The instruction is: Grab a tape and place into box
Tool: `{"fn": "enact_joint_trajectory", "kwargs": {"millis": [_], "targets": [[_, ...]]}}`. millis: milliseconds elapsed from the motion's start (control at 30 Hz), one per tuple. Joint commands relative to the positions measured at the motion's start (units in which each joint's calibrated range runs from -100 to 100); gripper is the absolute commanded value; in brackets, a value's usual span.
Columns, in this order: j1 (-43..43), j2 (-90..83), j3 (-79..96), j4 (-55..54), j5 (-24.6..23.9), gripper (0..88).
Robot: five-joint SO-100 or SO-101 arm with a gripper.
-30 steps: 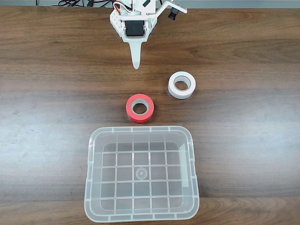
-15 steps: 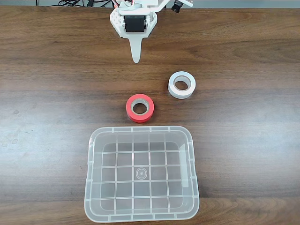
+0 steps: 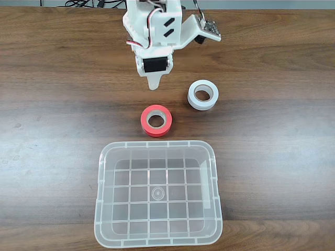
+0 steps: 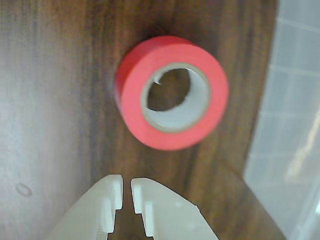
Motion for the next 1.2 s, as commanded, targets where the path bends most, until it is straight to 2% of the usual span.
{"fn": "enact_joint_trajectory", "kwargs": {"millis": [0,233,433,500,1000,1167], "targets": [[0.2,7.6,-4.9,-4.6,0.5,2.0],[-0.2,13.6,-5.2,-9.5,0.6,2.9],[0.4,15.1,-4.7,-9.5,1.5,19.2],[0.4,15.5,-4.7,-9.5,2.3,21.1],[0.4,23.0,-4.7,-14.4,3.1,20.9],[0.4,25.9,-4.7,-16.0,3.1,11.5]]}}
